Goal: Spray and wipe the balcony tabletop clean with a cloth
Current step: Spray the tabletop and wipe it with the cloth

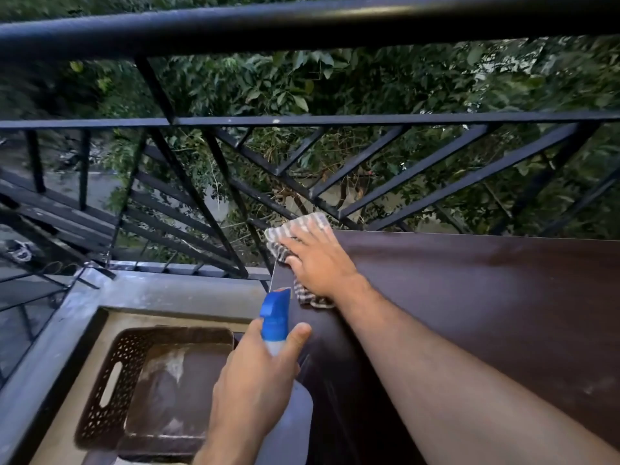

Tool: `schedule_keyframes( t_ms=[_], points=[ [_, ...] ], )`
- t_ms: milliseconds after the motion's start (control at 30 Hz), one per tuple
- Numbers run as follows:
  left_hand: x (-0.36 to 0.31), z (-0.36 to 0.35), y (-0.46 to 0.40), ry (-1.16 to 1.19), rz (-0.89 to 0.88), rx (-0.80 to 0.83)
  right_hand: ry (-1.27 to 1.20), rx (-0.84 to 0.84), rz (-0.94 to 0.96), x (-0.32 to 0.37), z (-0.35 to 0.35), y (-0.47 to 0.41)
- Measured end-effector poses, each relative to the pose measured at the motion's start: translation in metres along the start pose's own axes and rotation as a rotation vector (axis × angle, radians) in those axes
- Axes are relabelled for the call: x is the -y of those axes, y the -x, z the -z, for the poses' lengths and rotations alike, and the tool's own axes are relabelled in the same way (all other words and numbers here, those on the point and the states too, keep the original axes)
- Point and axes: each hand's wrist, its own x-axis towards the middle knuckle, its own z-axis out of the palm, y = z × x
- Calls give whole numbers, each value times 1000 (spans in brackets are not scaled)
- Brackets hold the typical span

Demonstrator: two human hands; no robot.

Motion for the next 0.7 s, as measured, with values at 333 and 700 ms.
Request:
schedule_keyframes(
  t_ms=[333,700],
  points=[
    [9,24,54,-74,12,86,-83,39,159,37,-4,97],
    [32,30,172,149,170,42,-133,122,562,90,-8,280]
  ],
)
